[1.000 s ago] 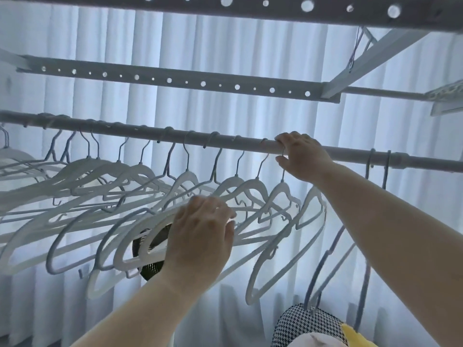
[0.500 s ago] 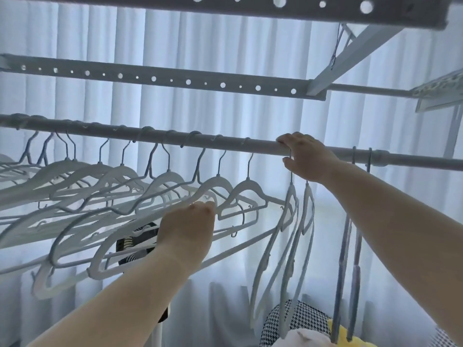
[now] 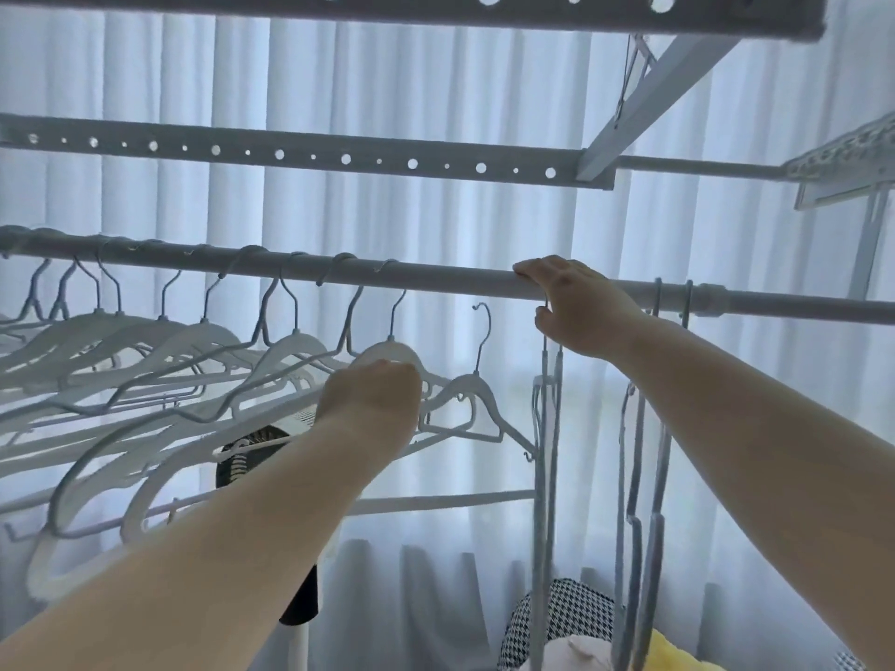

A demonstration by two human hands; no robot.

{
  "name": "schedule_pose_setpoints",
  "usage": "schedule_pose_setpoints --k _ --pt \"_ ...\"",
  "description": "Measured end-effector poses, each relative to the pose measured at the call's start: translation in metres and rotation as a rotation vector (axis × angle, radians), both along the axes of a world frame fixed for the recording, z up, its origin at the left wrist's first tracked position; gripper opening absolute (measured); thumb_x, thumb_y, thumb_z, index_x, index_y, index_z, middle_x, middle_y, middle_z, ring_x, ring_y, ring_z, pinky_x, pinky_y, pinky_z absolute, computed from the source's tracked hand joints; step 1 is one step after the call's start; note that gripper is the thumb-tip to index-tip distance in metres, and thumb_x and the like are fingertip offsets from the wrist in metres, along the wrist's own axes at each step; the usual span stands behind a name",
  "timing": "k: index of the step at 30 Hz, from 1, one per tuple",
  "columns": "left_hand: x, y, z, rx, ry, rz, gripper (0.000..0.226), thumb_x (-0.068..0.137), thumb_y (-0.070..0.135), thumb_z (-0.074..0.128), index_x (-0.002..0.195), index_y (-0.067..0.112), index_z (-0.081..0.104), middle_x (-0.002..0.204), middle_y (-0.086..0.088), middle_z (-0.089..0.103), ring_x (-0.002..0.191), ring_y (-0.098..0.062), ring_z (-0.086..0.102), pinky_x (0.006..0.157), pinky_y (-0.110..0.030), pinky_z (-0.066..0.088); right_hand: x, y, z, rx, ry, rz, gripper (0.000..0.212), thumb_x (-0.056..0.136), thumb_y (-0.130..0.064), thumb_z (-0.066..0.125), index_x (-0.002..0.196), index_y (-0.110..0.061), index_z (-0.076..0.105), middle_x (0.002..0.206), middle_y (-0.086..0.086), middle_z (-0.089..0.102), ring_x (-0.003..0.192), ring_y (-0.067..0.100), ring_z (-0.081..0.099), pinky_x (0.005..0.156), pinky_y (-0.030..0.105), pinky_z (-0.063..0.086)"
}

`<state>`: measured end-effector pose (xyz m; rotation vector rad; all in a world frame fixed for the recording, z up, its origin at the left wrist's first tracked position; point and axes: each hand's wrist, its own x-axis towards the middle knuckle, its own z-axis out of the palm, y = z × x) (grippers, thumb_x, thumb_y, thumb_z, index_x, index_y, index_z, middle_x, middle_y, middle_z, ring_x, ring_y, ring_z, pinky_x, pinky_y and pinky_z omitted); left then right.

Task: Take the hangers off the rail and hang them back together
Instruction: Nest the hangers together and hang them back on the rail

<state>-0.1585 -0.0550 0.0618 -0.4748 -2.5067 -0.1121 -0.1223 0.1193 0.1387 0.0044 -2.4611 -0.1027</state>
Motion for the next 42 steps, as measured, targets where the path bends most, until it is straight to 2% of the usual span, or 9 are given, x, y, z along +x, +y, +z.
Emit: schedule_pose_setpoints --k 7,12,15,19,24,30,32,35,42 --pt "0.011 -0.021 -0.034 -0.013 -0.104 0.005 0.023 0.092 0.018 0.044 0.096 0.018 0.067 0.100 -0.002 0.068 0.094 -0.025 0.062 0.070 -0.030 0.041 0.004 0.011 -0.001 -0.006 -0.026 0.011 0.057 0.088 -0.003 0.042 0.142 -0.018 0.031 0.145 0.003 0.039 0.132 0.024 0.034 0.108 0.031 0.027" --pt "0.043 -0.039 -0.058 0.044 -0.133 -0.004 0.027 0.093 0.029 0.043 0.096 0.024 0.069 0.101 0.001 0.070 0.096 -0.023 0.062 0.073 -0.030 0.044 0.010 -0.002 -0.011 0.170 0.045 0.041 0.054 0.091 -0.012 0.045 0.143 -0.013 0.030 0.154 0.005 0.026 0.143 0.021 0.016 0.118 0.031 0.005" --pt "0.064 -0.053 -0.067 0.125 -0.132 -0.012 0.027 0.093 0.033 0.042 0.098 0.028 0.068 0.100 0.006 0.070 0.098 -0.019 0.061 0.074 -0.027 0.042 0.021 -0.022 -0.023 0.202 -0.008 0.200 0.048 0.092 -0.015 0.046 0.139 -0.016 0.038 0.148 0.002 0.037 0.139 0.019 0.027 0.114 0.031 0.019" --pt "0.099 -0.078 -0.083 0.216 -0.061 0.028 0.025 0.092 0.040 0.042 0.101 0.036 0.065 0.097 0.013 0.069 0.096 -0.014 0.061 0.068 -0.025 0.037 0.036 -0.043 -0.041 0.079 -0.326 0.297 0.035 0.094 -0.029 0.048 0.124 -0.014 0.056 0.124 0.003 0.060 0.116 0.021 0.052 0.095 0.027 0.039" --pt "0.142 -0.110 -0.107 0.377 -0.096 0.067 0.019 0.088 0.041 0.050 0.094 0.036 0.067 0.079 0.014 0.069 0.066 -0.008 0.052 0.051 -0.012 0.029 0.058 -0.055 -0.048 -0.251 -0.712 0.469 0.027 0.093 -0.026 0.049 0.095 -0.006 0.068 0.079 -0.002 0.067 0.070 0.013 0.062 0.075 0.024 0.055" --pt "0.176 -0.131 -0.114 0.435 -0.144 0.062 0.012 0.087 0.037 0.054 0.076 0.039 0.057 0.073 0.017 0.061 0.073 -0.009 0.051 0.053 -0.012 0.030 0.103 -0.073 -0.057 -0.354 -0.717 0.532 0.026 0.090 -0.019 0.056 0.067 -0.014 0.065 0.064 -0.002 0.067 0.046 0.007 0.059 0.041 0.014 0.047" --pt "0.191 -0.140 -0.119 0.511 -0.136 0.090 0.008 0.087 0.035 0.056 0.087 0.034 0.064 0.085 0.014 0.062 0.085 -0.011 0.052 0.057 -0.019 0.032 0.117 -0.084 -0.063 -0.376 -0.719 0.513 0.026 0.090 -0.018 0.056 0.067 -0.012 0.065 0.064 0.000 0.066 0.038 0.004 0.056 0.036 0.014 0.044" --pt "0.219 -0.153 -0.134 0.558 -0.085 0.105 0.022 0.085 0.029 0.059 0.104 0.020 0.066 0.107 0.003 0.062 0.103 -0.018 0.053 0.074 -0.023 0.032 0.137 -0.106 -0.077 -0.428 -0.707 0.467 0.027 0.090 -0.018 0.057 0.065 -0.010 0.063 0.062 0.003 0.064 0.034 0.004 0.055 0.034 0.014 0.041" --pt "0.294 -0.160 -0.158 0.692 -0.433 -0.046 0.010 0.086 0.037 0.055 0.076 0.035 0.055 0.085 0.012 0.062 0.088 -0.013 0.058 0.078 -0.026 0.044 0.194 -0.163 -0.114 -0.731 -0.659 0.397 0.027 0.085 -0.007 0.058 0.058 -0.003 0.057 0.053 0.010 0.055 0.027 0.008 0.052 0.036 0.017 0.050"
